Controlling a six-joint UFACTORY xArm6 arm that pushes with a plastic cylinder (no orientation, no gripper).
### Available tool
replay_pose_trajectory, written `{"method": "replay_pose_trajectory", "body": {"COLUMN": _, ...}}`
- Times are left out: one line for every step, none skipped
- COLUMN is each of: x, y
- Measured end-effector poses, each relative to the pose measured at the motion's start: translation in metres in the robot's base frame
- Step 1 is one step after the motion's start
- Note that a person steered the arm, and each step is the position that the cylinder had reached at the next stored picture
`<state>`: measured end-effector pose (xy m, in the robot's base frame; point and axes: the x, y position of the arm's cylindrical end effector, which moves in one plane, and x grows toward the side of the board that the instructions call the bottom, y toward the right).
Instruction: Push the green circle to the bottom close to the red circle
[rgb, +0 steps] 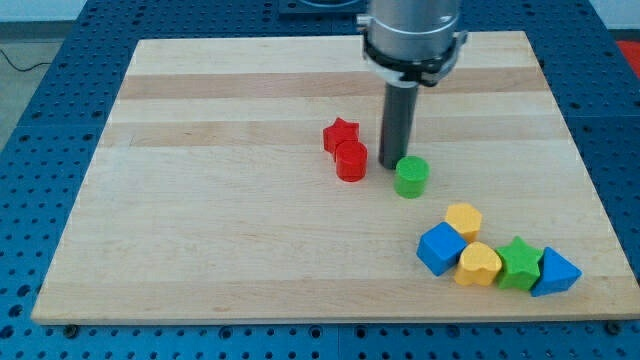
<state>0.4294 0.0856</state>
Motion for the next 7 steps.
{"method": "replay_pose_trajectory", "body": {"x": -0.032, "y": 0.062}}
{"method": "replay_pose_trajectory", "body": {"x": -0.014, "y": 0.092}}
{"method": "replay_pose_trajectory", "body": {"x": 0.02, "y": 0.091}}
{"method": "replay_pose_trajectory", "body": {"x": 0.031, "y": 0.064}}
{"method": "replay_pose_trajectory", "body": {"x": 0.031, "y": 0.024}}
{"method": "replay_pose_trajectory", "body": {"x": 0.036, "y": -0.01}}
{"method": "replay_pose_trajectory", "body": {"x": 0.048, "y": -0.014}}
